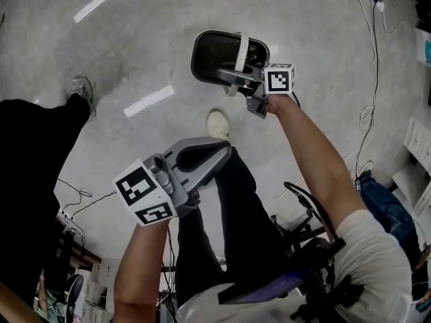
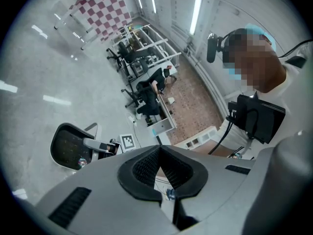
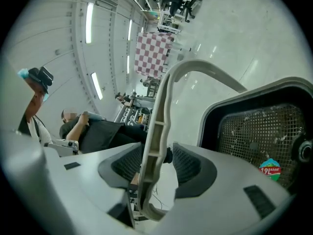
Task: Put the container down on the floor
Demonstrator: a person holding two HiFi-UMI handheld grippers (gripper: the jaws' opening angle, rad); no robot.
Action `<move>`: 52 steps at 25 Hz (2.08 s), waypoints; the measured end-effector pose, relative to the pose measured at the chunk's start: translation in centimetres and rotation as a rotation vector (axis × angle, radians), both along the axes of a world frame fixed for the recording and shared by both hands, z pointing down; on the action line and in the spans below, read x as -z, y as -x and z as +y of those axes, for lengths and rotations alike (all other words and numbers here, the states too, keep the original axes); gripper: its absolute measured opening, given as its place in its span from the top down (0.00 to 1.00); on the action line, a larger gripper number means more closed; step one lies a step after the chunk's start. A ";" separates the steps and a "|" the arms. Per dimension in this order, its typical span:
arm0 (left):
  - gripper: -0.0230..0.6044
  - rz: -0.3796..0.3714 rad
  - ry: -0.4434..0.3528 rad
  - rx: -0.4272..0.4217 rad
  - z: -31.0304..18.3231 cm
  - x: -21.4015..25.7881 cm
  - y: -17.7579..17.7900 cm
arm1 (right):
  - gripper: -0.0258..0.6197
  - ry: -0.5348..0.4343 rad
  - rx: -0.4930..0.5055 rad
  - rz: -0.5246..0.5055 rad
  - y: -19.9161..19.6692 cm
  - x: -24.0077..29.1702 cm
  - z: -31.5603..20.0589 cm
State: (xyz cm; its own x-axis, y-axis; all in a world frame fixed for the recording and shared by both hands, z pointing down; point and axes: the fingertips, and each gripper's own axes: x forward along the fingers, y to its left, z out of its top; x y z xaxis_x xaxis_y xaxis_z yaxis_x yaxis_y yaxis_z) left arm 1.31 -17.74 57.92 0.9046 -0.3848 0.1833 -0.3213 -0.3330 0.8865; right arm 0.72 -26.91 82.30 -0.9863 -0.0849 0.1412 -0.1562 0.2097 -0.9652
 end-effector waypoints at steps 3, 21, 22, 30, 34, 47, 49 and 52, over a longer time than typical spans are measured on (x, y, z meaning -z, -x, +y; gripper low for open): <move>0.95 -0.001 -0.002 -0.007 -0.1 0.1 -0.2 | 0.68 -0.010 -0.003 0.021 -0.7 -0.1 0.0; 0.95 -0.006 -0.023 -0.083 2.5 2.0 -2.7 | 0.63 0.002 -0.112 0.118 -7.3 1.5 2.3; 0.95 -0.007 -0.027 -0.086 2.7 2.3 -2.7 | 0.63 0.005 -0.121 0.123 -7.7 1.8 2.7; 0.95 0.003 -0.089 -0.131 5.3 5.9 -2.1 | 0.64 -0.027 -0.155 0.202 -9.8 6.5 6.3; 0.95 0.001 -0.124 -0.163 8.2 8.5 -1.9 | 0.88 -0.082 -0.174 0.248 -10.0 11.1 9.0; 0.95 0.001 -0.182 -0.179 19.8 17.8 3.6 | 0.94 -0.216 -0.105 0.225 -2.1 28.3 22.0; 0.95 0.007 -0.195 -0.193 21.8 19.6 3.7 | 0.94 -0.247 -0.104 0.215 -1.3 31.6 23.7; 0.95 0.032 -0.221 -0.209 24.1 22.4 3.9 | 0.94 -0.306 -0.106 0.223 -0.5 36.1 25.8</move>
State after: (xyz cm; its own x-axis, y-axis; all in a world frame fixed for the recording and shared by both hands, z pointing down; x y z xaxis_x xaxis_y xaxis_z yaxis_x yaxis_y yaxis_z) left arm -2.62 6.36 35.54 0.9725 -0.2167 0.0858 -0.1982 -0.5753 0.7936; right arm 1.26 -1.12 46.25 -0.9177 -0.2565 0.3034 -0.3915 0.4539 -0.8004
